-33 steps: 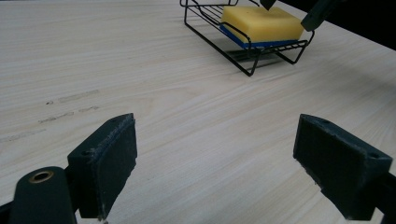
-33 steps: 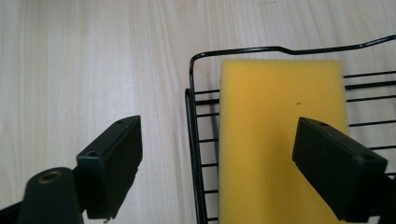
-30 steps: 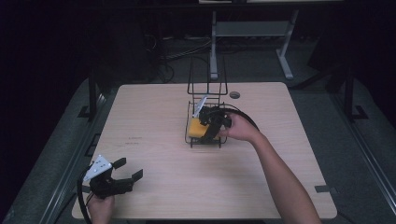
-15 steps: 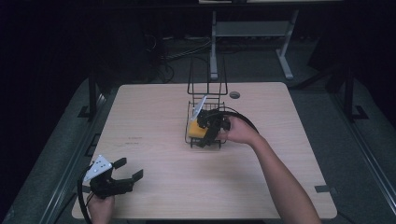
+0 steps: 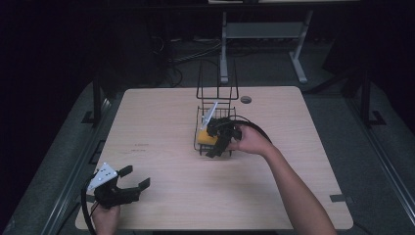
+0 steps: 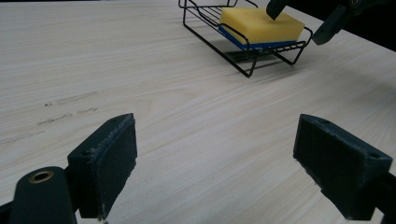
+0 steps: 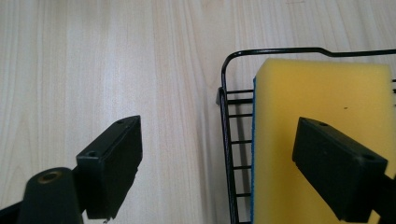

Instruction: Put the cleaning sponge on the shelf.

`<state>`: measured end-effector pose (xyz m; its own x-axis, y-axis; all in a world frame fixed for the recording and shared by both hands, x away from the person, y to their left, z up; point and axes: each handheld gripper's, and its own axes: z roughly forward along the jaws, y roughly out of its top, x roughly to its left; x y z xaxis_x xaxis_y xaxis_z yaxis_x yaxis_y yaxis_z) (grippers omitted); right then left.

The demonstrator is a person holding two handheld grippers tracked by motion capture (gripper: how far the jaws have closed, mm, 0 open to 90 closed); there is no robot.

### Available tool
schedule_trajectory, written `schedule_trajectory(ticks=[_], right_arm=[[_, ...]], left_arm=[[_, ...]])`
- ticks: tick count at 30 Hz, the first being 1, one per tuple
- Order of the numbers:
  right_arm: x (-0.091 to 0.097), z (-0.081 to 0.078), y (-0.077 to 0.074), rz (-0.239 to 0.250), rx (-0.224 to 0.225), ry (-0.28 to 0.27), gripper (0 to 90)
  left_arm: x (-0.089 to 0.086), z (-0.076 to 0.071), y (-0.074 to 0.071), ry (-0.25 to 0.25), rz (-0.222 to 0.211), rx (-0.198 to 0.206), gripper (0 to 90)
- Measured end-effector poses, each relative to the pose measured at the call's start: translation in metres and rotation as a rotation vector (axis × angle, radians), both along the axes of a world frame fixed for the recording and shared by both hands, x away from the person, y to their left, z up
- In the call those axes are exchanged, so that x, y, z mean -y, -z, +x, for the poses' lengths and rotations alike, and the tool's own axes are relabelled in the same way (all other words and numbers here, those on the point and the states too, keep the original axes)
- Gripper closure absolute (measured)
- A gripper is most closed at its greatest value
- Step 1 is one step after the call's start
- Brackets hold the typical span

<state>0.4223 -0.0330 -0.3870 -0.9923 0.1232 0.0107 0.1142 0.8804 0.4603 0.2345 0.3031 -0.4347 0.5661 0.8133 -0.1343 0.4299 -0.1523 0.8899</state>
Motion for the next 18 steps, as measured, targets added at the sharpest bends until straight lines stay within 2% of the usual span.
schedule_trajectory(ticks=[18], right_arm=[[0.006, -0.016, 0.002, 0.018, 0.020, -0.009, 15.8]], left_arm=[[0.002, 0.000, 0.000, 0.005, 0.004, 0.001, 12.8]])
